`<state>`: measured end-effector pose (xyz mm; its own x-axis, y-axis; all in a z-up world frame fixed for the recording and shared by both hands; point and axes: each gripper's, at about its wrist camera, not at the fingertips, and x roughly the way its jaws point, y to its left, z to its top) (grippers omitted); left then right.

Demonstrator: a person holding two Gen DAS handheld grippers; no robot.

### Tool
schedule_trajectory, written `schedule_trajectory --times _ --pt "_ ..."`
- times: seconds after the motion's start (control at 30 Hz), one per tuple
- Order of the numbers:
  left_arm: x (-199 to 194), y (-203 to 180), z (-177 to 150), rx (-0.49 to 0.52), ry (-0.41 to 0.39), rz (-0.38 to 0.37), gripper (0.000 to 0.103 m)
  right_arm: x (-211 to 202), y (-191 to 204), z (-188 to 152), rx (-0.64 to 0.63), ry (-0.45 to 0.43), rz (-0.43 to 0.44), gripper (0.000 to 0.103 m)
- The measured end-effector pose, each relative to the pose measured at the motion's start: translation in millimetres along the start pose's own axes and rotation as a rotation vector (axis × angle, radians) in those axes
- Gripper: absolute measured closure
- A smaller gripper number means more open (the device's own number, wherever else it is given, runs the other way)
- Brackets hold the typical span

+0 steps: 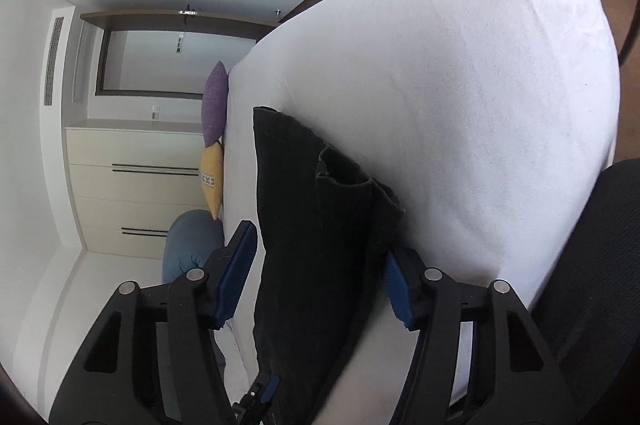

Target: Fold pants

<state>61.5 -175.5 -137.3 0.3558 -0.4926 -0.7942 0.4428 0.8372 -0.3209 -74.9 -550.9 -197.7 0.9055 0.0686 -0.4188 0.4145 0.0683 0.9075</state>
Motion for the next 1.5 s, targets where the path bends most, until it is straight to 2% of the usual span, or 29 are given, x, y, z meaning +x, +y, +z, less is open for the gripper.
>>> schedule_trajectory --times 0.03,0.07,0.17,0.27,0.4,0.5,0.6,0.67,0.7,0.73,0.8,0.9,0.97,1.03,1.1,1.2,1.27,1.37,1.4,1.47,1.5 --pt "2 0 -1 0.005 0.010 0.009 0.020 4 -5 2 0.034 -0.008 0.013 0.059" --pt "5 -1 -1 0.009 0.013 0.015 0.020 4 -11 1 0.058 -0.013 0.023 0.070" --pt "8 -1 -5 0.018 0.014 0.023 0.020 17 -15 5 0.069 -0.007 0.012 0.088" --pt "10 -5 -8 0.063 0.022 0.046 0.020 28 -12 7 0.046 -0.010 -0.012 0.093" --pt "11 -3 -11 0.057 0.012 0.036 0.020 29 9 5 -0.023 -0.032 -0.069 0.094" --pt "6 5 -12 0.044 0.006 0.022 0.019 31 47 -5 -0.184 -0.047 -0.132 0.095" --pt "0 13 -13 0.018 -0.004 -0.009 0.019 42 105 -35 -0.460 -0.033 -0.198 0.095" --pt "-5 20 -13 -0.007 -0.010 -0.035 0.019 61 155 -84 -0.754 0.017 -0.240 0.095" --pt "-9 26 -13 -0.027 -0.014 -0.053 0.019 69 167 -108 -0.869 0.042 -0.256 0.095" --pt "-14 32 -12 -0.060 -0.021 -0.078 0.019 80 179 -150 -1.053 0.082 -0.285 0.095" --pt "-23 40 -9 -0.110 -0.030 -0.110 0.018 105 178 -210 -1.290 0.164 -0.343 0.095" --pt "-30 47 -4 -0.157 -0.035 -0.165 0.016 124 155 -259 -1.388 0.265 -0.389 0.095" --pt "-35 52 1 -0.185 -0.039 -0.202 0.011 133 142 -272 -1.401 0.297 -0.413 0.095" --pt "-36 55 7 -0.222 -0.048 -0.241 0.004 131 140 -278 -1.430 0.281 -0.418 0.095" --pt "-31 54 15 -0.258 -0.032 -0.278 0.003 127 141 -282 -1.453 0.267 -0.417 0.095" --pt "-21 49 23 -0.260 0.028 -0.292 0.001 123 144 -288 -1.484 0.236 -0.421 0.095" --pt "-10 44 26 -0.252 0.086 -0.294 0.001 112 146 -302 -1.524 0.202 -0.417 0.095" --pt "-4 42 29 -0.242 0.126 -0.295 0.001 89 148 -325 -1.593 0.168 -0.405 0.095" --pt "-4 43 31 -0.242 0.134 -0.301 0.003 75 145 -337 -1.620 0.159 -0.400 0.095" --pt "-4 46 35 -0.245 0.136 -0.312 0.025 68 146 -350 -1.649 0.153 -0.389 0.095" --pt "-3 50 38 -0.247 0.160 -0.324 0.057 65 146 -357 -1.661 0.155 -0.385 0.095"
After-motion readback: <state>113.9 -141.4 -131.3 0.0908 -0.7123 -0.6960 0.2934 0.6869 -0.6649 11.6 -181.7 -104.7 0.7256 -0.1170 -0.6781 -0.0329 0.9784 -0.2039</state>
